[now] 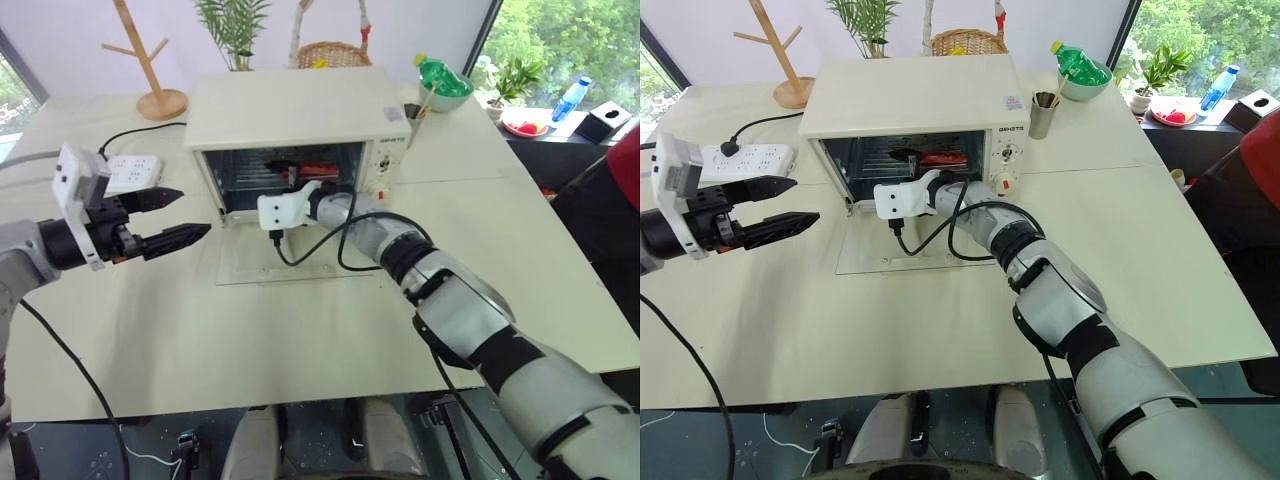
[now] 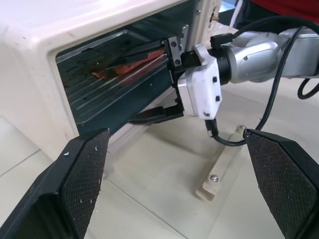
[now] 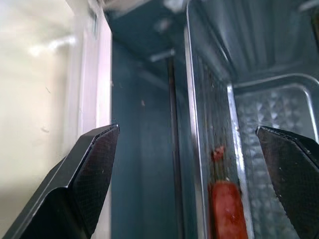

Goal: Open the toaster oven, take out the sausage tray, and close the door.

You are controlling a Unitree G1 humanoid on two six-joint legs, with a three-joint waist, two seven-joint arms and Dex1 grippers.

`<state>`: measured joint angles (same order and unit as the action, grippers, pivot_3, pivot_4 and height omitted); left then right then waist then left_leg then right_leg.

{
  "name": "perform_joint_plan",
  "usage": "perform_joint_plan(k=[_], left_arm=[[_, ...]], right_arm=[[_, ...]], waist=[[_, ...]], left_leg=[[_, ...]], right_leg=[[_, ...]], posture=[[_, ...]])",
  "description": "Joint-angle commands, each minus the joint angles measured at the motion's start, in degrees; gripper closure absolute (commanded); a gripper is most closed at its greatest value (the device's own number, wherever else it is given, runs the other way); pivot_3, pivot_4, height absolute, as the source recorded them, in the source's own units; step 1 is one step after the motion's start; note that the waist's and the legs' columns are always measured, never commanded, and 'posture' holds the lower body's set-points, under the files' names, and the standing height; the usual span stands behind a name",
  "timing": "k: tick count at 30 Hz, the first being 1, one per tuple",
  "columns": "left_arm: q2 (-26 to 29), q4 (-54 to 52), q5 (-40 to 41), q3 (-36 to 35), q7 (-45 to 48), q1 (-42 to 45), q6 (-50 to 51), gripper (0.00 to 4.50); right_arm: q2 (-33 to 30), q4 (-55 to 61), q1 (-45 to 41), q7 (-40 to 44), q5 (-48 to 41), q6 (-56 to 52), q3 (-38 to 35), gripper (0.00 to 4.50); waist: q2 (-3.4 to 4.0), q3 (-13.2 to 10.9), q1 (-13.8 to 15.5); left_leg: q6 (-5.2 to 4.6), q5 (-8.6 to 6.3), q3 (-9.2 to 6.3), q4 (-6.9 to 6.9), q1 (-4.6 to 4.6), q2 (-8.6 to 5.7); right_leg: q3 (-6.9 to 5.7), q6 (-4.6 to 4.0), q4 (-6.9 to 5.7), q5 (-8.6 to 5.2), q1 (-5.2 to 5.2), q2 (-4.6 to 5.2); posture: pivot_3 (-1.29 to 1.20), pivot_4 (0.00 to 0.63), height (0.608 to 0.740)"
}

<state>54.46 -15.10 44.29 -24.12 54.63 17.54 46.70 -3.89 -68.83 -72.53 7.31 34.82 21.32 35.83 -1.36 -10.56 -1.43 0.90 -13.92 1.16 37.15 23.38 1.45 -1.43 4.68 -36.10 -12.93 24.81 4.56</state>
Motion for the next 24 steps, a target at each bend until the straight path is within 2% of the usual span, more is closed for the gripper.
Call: perform_joint_plan(k=[1,5,8,14,24], left_arm=[[1.21,-0.33,0.59,-1.44,-0.49,1.93,-0.87,0.02],[0.80,-0.35,0.67,-0.92,-0.83,2.45,-0.87,0.02],[0.37,-0.32,0.43,-0.26,-1.13,2.63,-1.31,0.00],[-0.07,0.19,0.54,0.60,-1.52,3.54,-1.85,0.00],[-0.53,1.04,0.20,1.72,-1.33,4.42,-2.51,0.00]], right_arm=[[1.29,-2.75,-3.78,-4.85,2.54,0.36,0.59,0.00],[2.41,-4.93,-4.76,-7.51,4.10,0.49,0.78,0.00],[3.10,-5.94,-4.78,-8.87,5.25,0.56,1.20,0.70],[3.63,-6.69,-4.37,-10.13,6.58,0.46,1.28,3.64],[3.48,-7.01,-3.64,-10.14,7.54,0.36,0.94,3.64]], waist=[[0.01,0.00,-0.18],[0.01,0.00,-1.01],[0.01,0.00,-1.21],[0.01,-0.01,-1.23],[0.01,-0.01,-1.21]], left_leg=[[0.00,0.00,0.00,0.00,0.00,0.00],[0.01,0.01,-0.01,-0.02,0.00,0.00],[0.01,0.01,-0.01,-0.03,0.00,0.00],[0.01,0.01,-0.01,-0.07,0.00,0.01],[0.02,0.01,-0.01,-0.06,0.00,0.00]], right_leg=[[0.00,0.00,0.00,0.00,0.00,0.00],[0.00,0.00,0.00,0.00,0.00,0.01],[0.00,0.01,0.00,0.00,0.01,0.01],[0.00,0.00,-0.03,0.00,0.05,0.00],[0.00,0.00,-0.03,0.00,0.05,0.00]], posture=[[0.00,0.150,0.740],[0.00,0.150,0.740],[0.00,0.150,0.740],[0.00,0.150,0.740],[0.00,0.150,0.740]])
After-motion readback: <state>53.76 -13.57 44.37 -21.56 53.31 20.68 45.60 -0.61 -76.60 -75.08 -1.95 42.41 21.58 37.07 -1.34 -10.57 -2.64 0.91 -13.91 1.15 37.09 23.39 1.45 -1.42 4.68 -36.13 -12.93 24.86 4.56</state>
